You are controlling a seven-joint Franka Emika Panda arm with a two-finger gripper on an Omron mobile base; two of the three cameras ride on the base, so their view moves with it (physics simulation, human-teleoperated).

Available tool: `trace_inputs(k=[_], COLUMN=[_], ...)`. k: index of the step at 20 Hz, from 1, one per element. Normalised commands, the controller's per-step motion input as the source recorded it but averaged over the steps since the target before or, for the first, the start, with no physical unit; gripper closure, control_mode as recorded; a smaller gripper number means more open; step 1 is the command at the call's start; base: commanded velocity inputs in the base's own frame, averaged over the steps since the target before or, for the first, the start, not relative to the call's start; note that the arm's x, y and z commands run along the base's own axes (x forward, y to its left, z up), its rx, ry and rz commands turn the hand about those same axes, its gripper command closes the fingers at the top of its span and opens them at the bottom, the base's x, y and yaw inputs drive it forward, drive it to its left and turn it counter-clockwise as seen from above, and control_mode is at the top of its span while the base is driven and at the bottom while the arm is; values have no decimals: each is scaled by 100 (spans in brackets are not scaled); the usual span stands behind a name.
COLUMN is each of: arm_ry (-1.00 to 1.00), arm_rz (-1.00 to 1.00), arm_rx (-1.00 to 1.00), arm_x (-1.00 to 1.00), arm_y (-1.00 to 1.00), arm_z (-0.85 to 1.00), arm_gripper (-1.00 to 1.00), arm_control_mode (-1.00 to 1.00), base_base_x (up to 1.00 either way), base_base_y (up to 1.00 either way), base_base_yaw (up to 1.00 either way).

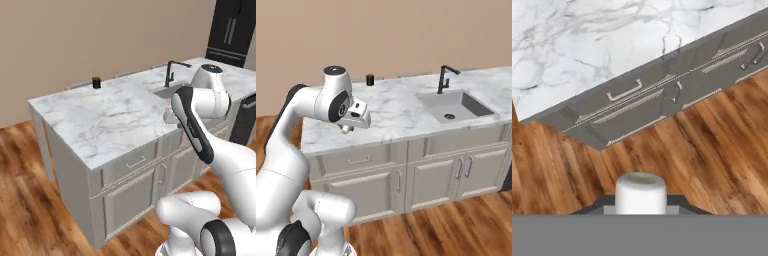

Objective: Pick up the marshmallow and place it in the cup of hot chocolate on the dining counter.

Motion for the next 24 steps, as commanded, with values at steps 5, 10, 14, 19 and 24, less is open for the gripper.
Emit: trace_inputs(k=[5, 10, 14, 19, 24], arm_ry=[0, 0, 0, 0, 0], arm_rz=[0, 0, 0, 0, 0], arm_rx=[0, 0, 0, 0, 0], arm_x=[0, 0, 0, 0, 0], arm_y=[0, 0, 0, 0, 0], arm_z=[0, 0, 0, 0, 0], arm_gripper=[100, 100, 100, 100, 100], arm_control_mode=[100, 100, 100, 100, 100], base_base_x=[0, -5, 11, 82, 100], base_base_y=[60, 100, 95, 92, 96], base_base_yaw=[50, 22, 10, -13, -37])
